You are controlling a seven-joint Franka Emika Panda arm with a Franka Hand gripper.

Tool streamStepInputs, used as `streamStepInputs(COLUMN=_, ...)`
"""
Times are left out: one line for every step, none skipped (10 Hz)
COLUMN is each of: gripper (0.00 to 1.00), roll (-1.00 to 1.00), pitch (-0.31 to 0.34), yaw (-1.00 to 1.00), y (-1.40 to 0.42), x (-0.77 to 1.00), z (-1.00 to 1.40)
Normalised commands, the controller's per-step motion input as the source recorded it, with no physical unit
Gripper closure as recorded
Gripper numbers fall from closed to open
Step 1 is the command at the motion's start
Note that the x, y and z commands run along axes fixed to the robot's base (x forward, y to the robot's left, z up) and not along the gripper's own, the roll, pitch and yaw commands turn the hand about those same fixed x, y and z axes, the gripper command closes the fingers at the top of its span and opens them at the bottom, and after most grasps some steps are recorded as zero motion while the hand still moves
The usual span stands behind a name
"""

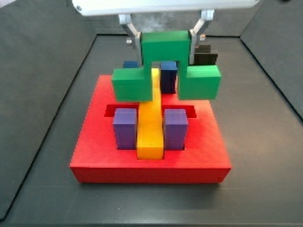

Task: Pick up the green object. Move up. Place the green object on the fixture. Regrasp the green object. Move to above the board. Insert the green object.
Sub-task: Insert the green object.

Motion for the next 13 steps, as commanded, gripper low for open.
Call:
streamStepInputs(gripper=1.00, roll=0.02, pitch=0.203, yaw=-0.14, y=0.00, x=0.00, z=0.00)
streamStepInputs(gripper=1.00, roll=0.02, pitch=0.196, yaw=-0.17, y=0.02, x=0.01, z=0.00)
streamStepInputs(gripper=1.00, roll=0.01, pitch=0.161, yaw=-0.16, y=0.00, x=0.00, z=0.00)
streamStepInputs(gripper=1.00, roll=0.00, pitch=0.147, yaw=-0.17, y=0.00, x=-0.05, z=0.00)
streamStepInputs(gripper=1.00, roll=-0.01, pitch=0.139, yaw=-0.21, y=0.03, x=-0.26, z=-0.10)
streamStepInputs(gripper=1.00, roll=-0.05, pitch=0.107, yaw=-0.26, y=0.00, x=-0.34, z=-0.09)
streamStepInputs(gripper=1.00, roll=-0.07, pitch=0.073, yaw=-0.23, y=0.00, x=-0.27, z=-0.03)
streamStepInputs(gripper=1.00, roll=-0.10, pitch=0.049, yaw=-0.18, y=0.00, x=-0.18, z=0.00)
streamStepInputs(gripper=1.00, roll=-0.10, pitch=0.036, yaw=-0.13, y=0.00, x=-0.11, z=0.00)
streamStepInputs(gripper=1.00, roll=-0.04, pitch=0.010, yaw=-0.08, y=0.00, x=-0.03, z=-0.05)
streamStepInputs(gripper=1.00, roll=0.00, pitch=0.000, yaw=0.00, y=0.01, x=0.00, z=-0.16)
streamStepInputs(gripper=1.00, roll=0.00, pitch=0.000, yaw=0.01, y=0.05, x=0.09, z=-0.21)
streamStepInputs(gripper=1.00, roll=0.00, pitch=0.000, yaw=0.11, y=0.08, x=0.20, z=-0.23)
